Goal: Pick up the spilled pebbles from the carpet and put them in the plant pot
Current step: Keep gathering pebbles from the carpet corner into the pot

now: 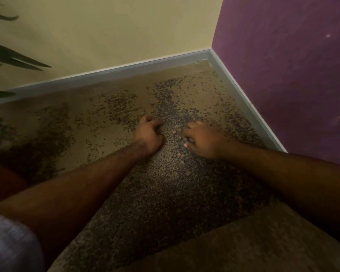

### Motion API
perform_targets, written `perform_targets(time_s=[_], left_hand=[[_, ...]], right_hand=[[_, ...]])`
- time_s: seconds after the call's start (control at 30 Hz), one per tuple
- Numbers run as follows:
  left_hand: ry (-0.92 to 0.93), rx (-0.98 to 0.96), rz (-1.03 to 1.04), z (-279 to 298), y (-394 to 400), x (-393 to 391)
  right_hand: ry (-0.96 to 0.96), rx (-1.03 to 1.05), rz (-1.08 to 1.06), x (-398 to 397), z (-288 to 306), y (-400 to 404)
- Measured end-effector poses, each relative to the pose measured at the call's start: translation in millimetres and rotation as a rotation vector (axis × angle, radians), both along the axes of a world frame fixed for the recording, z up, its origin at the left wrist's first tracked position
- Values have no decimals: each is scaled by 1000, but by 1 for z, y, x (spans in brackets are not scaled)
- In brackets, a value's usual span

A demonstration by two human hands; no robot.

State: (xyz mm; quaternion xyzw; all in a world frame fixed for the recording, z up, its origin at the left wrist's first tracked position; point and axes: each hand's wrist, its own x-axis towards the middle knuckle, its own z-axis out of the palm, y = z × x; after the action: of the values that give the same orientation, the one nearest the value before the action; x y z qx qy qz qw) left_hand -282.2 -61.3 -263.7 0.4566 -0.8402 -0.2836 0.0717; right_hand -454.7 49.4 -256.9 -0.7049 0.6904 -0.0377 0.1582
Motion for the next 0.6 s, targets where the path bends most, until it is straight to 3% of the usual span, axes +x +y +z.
perform_targets(time_s=[0.3, 0.5, 0.6], left_hand=[[-33, 21, 1, 4, -8, 0], [-80, 162, 69, 13, 0, 0], [16, 305, 69, 17, 13, -3]], right_hand=[[-117, 88, -54, 3, 5, 23], [-139, 251, -119, 7, 7, 19], [-135, 264, -169, 9, 8, 15]])
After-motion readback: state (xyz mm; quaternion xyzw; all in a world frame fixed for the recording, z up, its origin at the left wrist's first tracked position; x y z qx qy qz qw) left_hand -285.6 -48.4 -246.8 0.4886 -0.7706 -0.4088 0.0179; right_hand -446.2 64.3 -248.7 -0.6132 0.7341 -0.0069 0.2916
